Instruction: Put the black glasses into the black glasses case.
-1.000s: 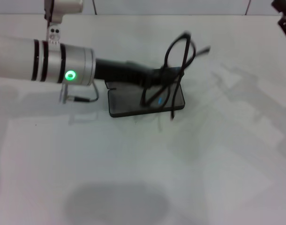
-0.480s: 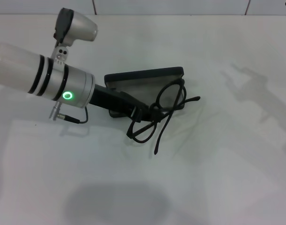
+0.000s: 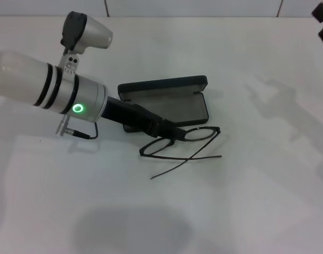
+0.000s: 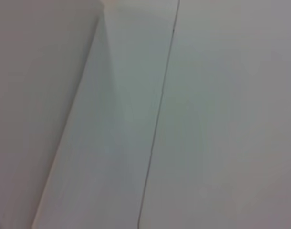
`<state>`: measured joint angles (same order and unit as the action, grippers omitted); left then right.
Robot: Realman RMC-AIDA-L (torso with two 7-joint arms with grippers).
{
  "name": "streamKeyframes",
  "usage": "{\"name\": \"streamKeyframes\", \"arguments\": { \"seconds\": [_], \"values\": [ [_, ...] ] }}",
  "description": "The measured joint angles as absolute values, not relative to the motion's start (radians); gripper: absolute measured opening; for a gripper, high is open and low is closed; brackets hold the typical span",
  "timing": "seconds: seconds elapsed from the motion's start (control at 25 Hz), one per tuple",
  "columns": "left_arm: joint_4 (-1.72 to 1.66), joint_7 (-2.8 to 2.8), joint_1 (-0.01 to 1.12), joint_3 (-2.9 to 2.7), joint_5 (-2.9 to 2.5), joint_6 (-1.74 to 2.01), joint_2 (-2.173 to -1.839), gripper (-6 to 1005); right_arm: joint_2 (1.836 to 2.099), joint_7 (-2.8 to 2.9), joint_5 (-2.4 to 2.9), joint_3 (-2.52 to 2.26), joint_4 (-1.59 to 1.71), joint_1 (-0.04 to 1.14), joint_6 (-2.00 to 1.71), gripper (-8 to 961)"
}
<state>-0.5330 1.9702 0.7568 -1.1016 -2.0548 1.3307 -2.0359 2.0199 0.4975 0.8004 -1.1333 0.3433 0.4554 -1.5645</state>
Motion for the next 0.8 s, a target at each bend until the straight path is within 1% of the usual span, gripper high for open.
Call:
{"name": "streamKeyframes", "arguments": {
  "seconds": [0.12,0.2,0.36,0.44,0.48,0.6,0.68,0.8],
  "values": [
    [-0.564,1.97,0.742,-1.1,-2.049,1.33,-2.037,369,2.016,0.513,0.849,-1.155,0.362,0.466,-1.529,319],
    [-0.599,1.966,0.725,-1.099,-2.037,1.33,-2.043,411,2.016,0.537,0.891,-1.157,0.387,0.471,-1.501,319],
    [-0.644,1.924,0.687,-1.099,-1.943,1.33,-2.051,505,2.018,0.716,1.085,-1.182,0.546,0.474,-1.384,318],
    [-0.652,1.849,0.648,-1.095,-1.81,1.332,-2.051,502,2.015,0.861,1.198,-1.204,0.648,0.475,-1.322,319],
    [-0.652,1.849,0.648,-1.095,-1.81,1.332,-2.051,501,2.013,0.926,1.251,-1.213,0.693,0.479,-1.299,319],
    [-0.647,1.708,0.583,-1.046,-1.645,1.341,-2.053,497,2.012,1.191,1.515,-1.234,0.848,0.504,-1.259,322],
    [-0.636,1.592,0.532,-0.984,-1.524,1.348,-2.063,500,2.013,1.321,1.64,-1.236,0.916,0.533,-1.271,324],
    [-0.589,1.422,0.459,-0.897,-1.335,1.354,-2.084,501,1.999,1.53,1.802,-1.245,0.973,0.624,-1.326,325]
  ]
}}
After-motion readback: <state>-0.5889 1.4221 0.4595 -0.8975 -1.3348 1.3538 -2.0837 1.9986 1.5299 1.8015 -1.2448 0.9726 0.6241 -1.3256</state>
